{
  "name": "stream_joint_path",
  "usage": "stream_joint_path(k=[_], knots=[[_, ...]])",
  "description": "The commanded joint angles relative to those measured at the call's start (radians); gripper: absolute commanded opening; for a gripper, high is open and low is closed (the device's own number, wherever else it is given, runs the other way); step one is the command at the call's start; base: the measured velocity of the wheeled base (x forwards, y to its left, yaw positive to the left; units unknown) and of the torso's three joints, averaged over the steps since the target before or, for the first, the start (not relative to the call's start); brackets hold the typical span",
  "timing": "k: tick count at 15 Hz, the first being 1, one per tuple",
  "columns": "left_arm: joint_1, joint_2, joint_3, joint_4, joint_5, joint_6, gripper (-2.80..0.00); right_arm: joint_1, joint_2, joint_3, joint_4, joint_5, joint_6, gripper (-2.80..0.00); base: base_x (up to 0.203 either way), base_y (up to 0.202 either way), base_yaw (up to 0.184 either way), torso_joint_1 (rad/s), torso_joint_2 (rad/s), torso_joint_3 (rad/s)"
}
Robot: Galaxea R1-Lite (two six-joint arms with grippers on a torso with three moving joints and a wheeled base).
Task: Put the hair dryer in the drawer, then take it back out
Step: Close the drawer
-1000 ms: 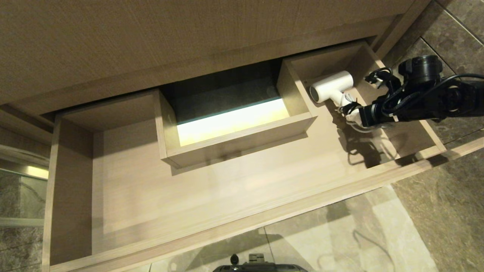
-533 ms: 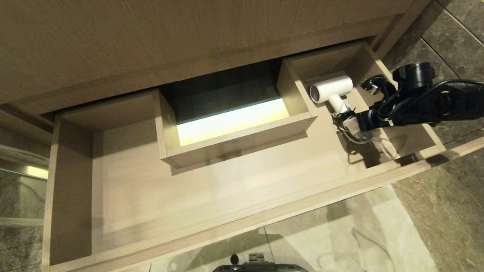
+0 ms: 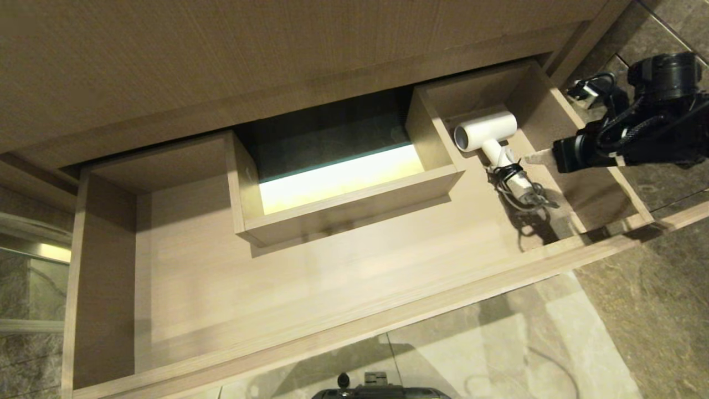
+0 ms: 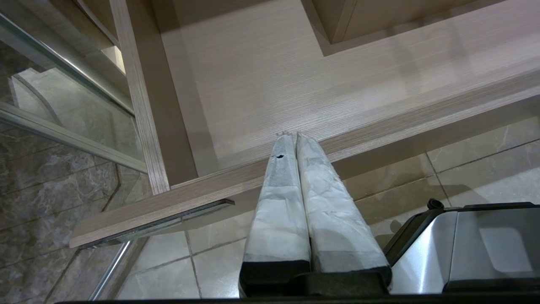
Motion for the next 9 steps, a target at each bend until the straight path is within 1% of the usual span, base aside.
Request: stream_joint_path(k=[1, 4, 7, 9], knots=[[0.0, 0.0, 0.002, 0.0, 0.0, 0.0, -2.8, -0.003, -0.185, 0.1, 0.027, 0.0, -0.006, -2.8, 0.0, 0.0, 0.0, 0.0, 0.0, 0.0], [0.0, 0.0, 0.002, 0.0, 0.0, -0.001, -2.8, 0.002, -0.346, 0.251, 0.092, -0.002, -0.007, -2.8, 0.0, 0.0, 0.0, 0.0, 0.0, 0.0], [0.0, 0.0, 0.002, 0.0, 0.0, 0.0, -2.8, 0.003, -0.49, 0.374, 0.205, -0.003, -0.011, -2.8, 0.0, 0.0, 0.0, 0.0, 0.0, 0.0], [0.0, 0.0, 0.002, 0.0, 0.0, 0.0, -2.8, 0.003, -0.595, 0.471, 0.275, -0.013, -0.03, -2.8, 0.0, 0.0, 0.0, 0.0, 0.0, 0.0]])
